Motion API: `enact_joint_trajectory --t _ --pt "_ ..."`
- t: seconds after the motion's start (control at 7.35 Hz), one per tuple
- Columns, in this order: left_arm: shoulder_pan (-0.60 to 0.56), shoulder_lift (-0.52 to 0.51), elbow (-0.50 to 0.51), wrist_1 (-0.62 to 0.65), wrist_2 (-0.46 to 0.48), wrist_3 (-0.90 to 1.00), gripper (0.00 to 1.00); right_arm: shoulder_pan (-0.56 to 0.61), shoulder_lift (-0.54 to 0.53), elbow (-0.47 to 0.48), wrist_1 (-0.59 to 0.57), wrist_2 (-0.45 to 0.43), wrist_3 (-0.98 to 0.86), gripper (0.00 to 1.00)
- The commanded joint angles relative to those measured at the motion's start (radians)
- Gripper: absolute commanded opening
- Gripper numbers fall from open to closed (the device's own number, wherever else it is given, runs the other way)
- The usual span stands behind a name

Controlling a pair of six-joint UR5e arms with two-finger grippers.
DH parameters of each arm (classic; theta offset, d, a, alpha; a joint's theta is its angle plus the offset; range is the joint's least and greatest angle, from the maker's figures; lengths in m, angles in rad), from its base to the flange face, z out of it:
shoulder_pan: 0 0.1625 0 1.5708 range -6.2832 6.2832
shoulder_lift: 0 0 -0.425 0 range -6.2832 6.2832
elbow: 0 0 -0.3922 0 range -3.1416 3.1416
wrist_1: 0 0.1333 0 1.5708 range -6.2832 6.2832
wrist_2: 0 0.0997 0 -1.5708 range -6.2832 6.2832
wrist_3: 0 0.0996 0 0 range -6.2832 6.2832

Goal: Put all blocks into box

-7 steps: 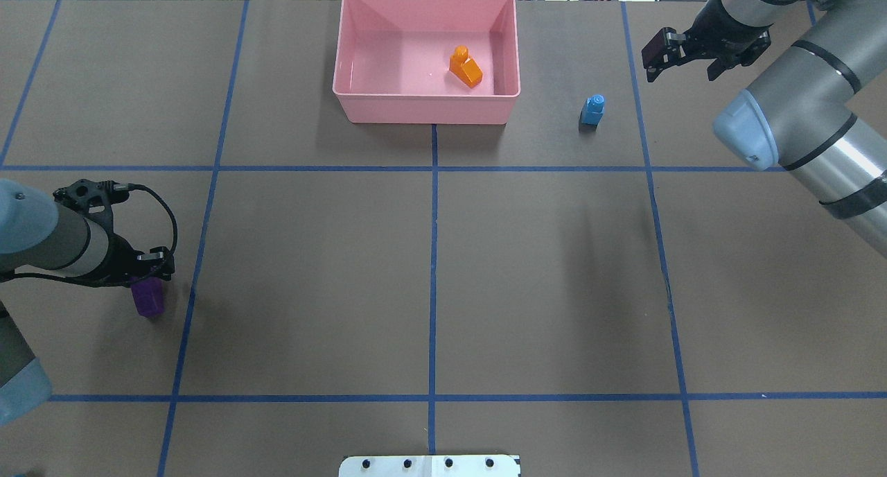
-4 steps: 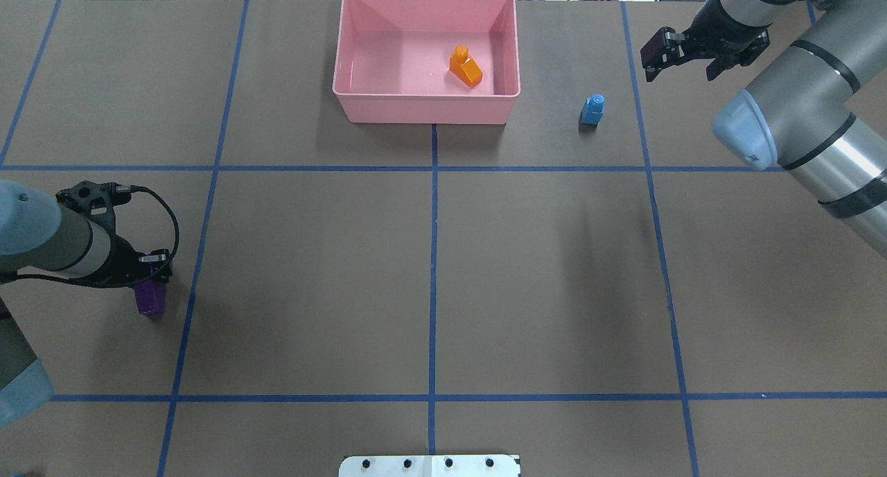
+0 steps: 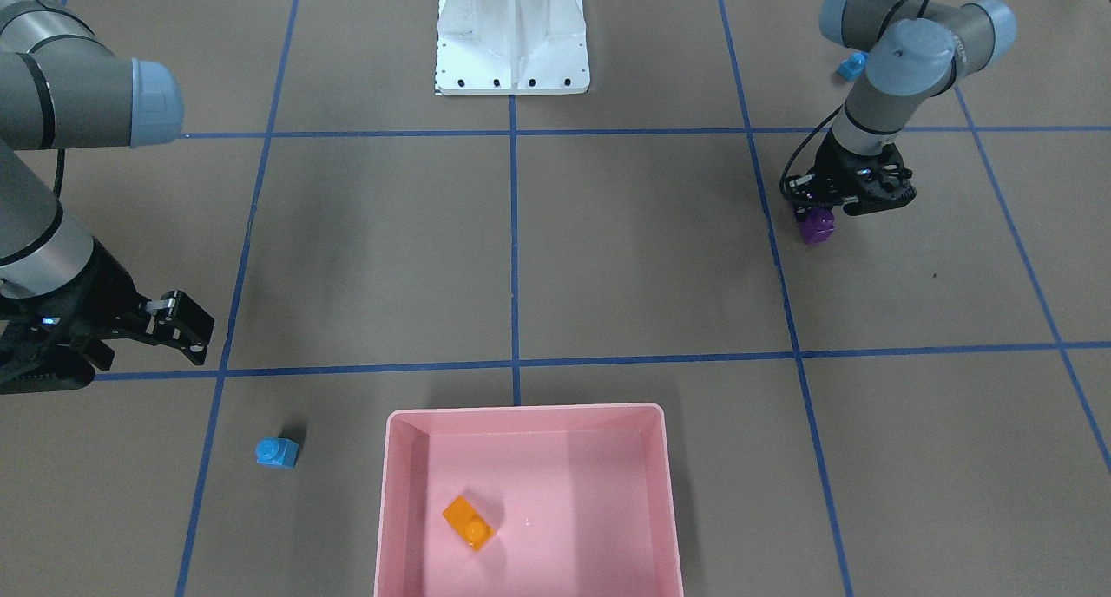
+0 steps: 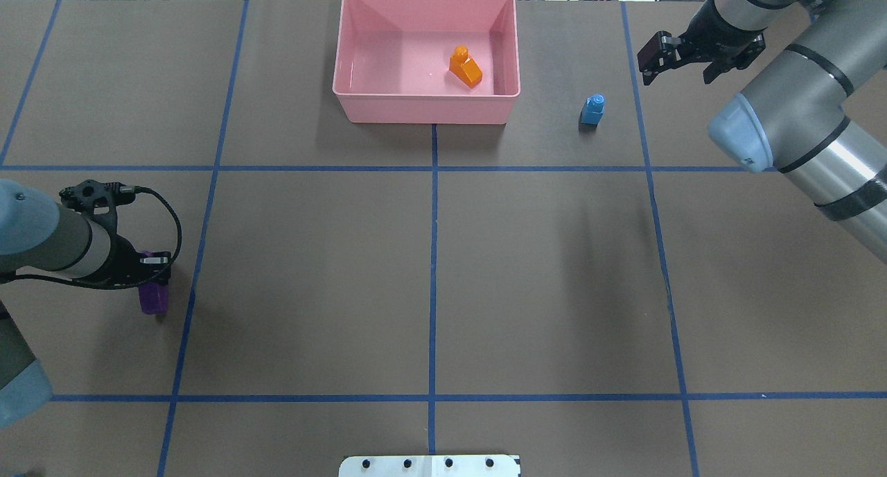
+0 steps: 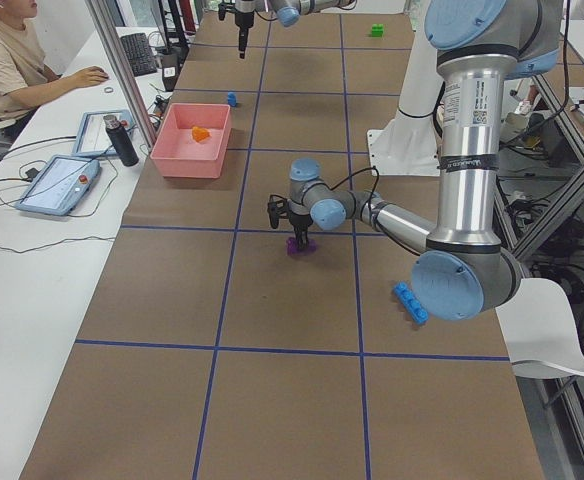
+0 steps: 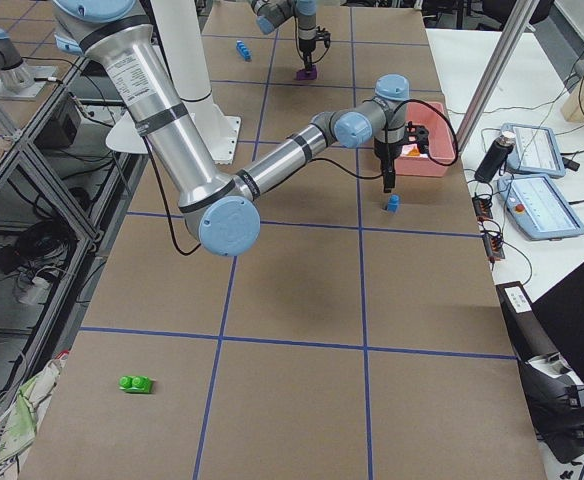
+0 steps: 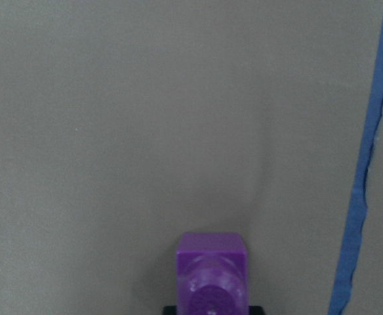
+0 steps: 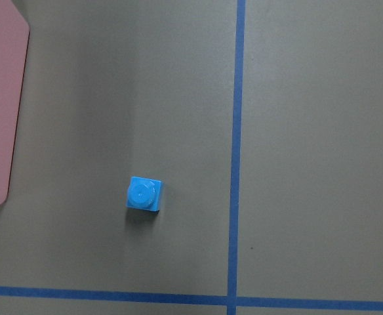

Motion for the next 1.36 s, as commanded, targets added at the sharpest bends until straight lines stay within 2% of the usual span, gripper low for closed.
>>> enact_joint_trajectory --t 0.0,0.27,0.41,0.54,0.95,1.09,1.22 --pt "-0.087 -0.144 -0.026 0.029 0.002 0.01 0.0 -0.002 0.007 -0.028 0.003 0.0 -0.005 1.0" --pt "-0.196 -0.367 0.023 0.09 -0.002 0.01 0.0 -0.005 0.011 -0.037 0.004 -0.002 -0.005 1.0" --pt "-0.221 -0.529 0.107 0.203 -0.002 0.008 0.0 -0.007 0.011 -0.037 0.004 -0.002 -0.005 1.0" --pt "-0.246 -0.712 0.267 0.265 -0.005 0.011 0.0 -0.007 0.011 -0.037 0.004 -0.002 -0.005 1.0" --pt "-0.293 -1.068 0.792 0.232 -0.007 0.123 0.0 -0.012 0.011 -0.037 0.004 -0.002 -0.005 1.0" --pt "-0.287 -1.162 0.98 0.129 -0.007 0.119 0.0 -0.013 0.013 -0.046 0.004 -0.002 -0.005 1.0" --pt "-0.261 -1.221 1.122 0.044 -0.004 0.119 0.0 -0.013 0.034 -0.069 0.004 -0.002 -0.005 1.0"
